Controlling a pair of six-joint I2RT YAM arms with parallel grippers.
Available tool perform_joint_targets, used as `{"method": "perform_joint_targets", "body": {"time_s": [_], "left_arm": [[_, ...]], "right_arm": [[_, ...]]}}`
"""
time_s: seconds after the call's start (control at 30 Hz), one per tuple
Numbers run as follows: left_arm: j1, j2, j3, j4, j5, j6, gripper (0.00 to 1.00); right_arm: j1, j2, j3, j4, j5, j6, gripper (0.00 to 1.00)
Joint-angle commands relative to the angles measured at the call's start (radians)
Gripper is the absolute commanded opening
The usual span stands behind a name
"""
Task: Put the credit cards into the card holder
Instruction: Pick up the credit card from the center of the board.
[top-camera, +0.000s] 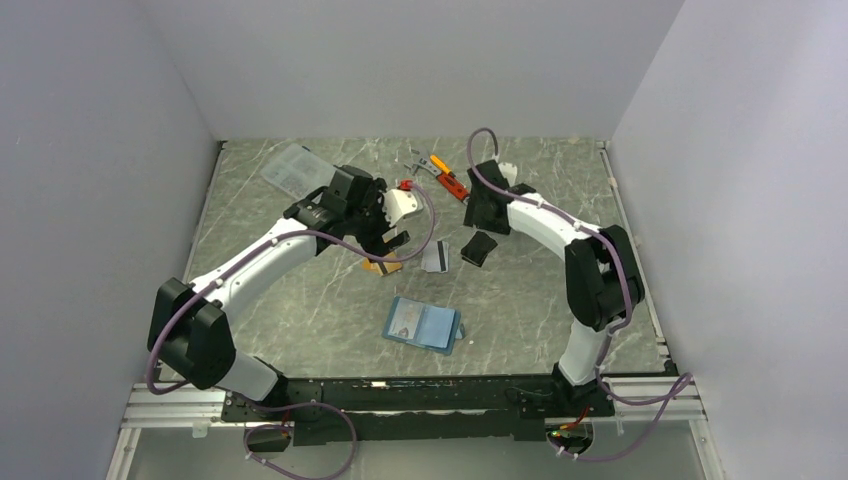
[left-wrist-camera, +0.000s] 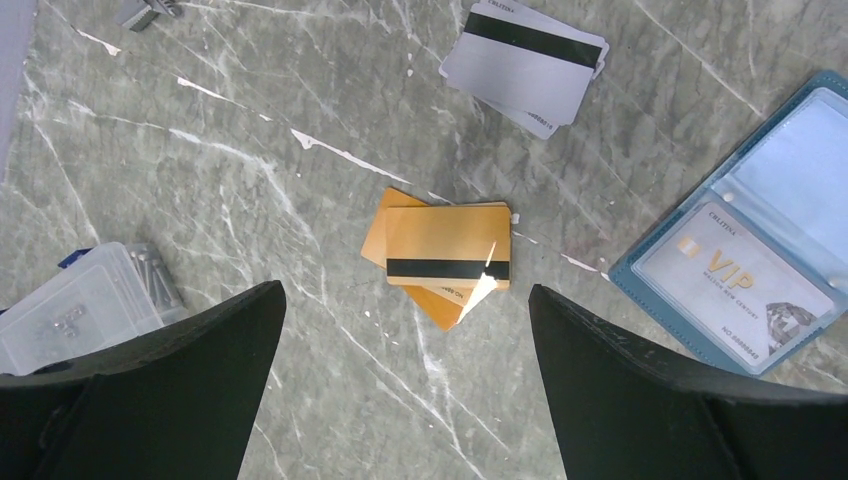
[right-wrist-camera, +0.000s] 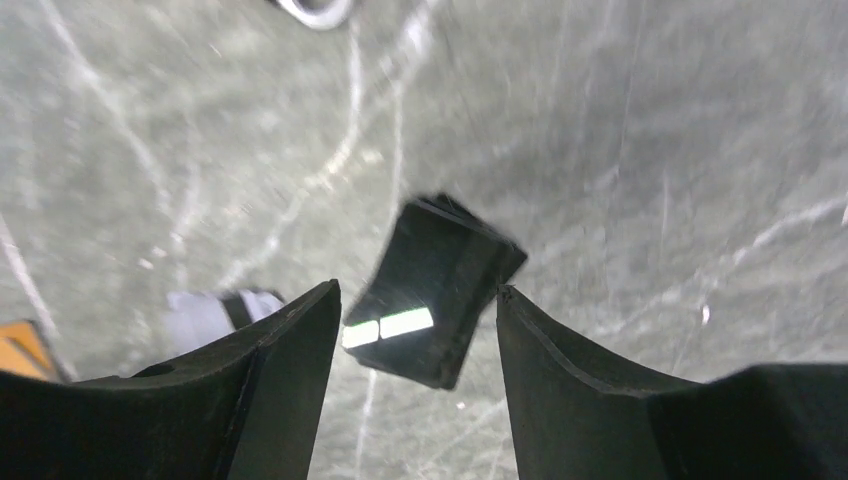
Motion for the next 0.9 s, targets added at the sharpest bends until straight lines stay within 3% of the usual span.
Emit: {"method": "perform_joint_targets", "body": {"time_s": [0.0,0.47,0.87], "left_arm": [[-0.002,-0.042,-0.016,0.006,0.031,-0.008,1.00],[-0.001,-0.054,-0.018,0.013,0.035,-0.018,0.99],[-0.001,-0.052,-0.008,-0.012,0.044,-0.008,0.99]], "right_arm": [[-0.011,0.044,0.121,-0.022,0.042,-0.078,0.62],[-0.019,0.231,0.203,0.024,0.054,-0.120,0.60],[-0.012,0.193,0.044,0.086,0.049,-0.101,0.57]]}}
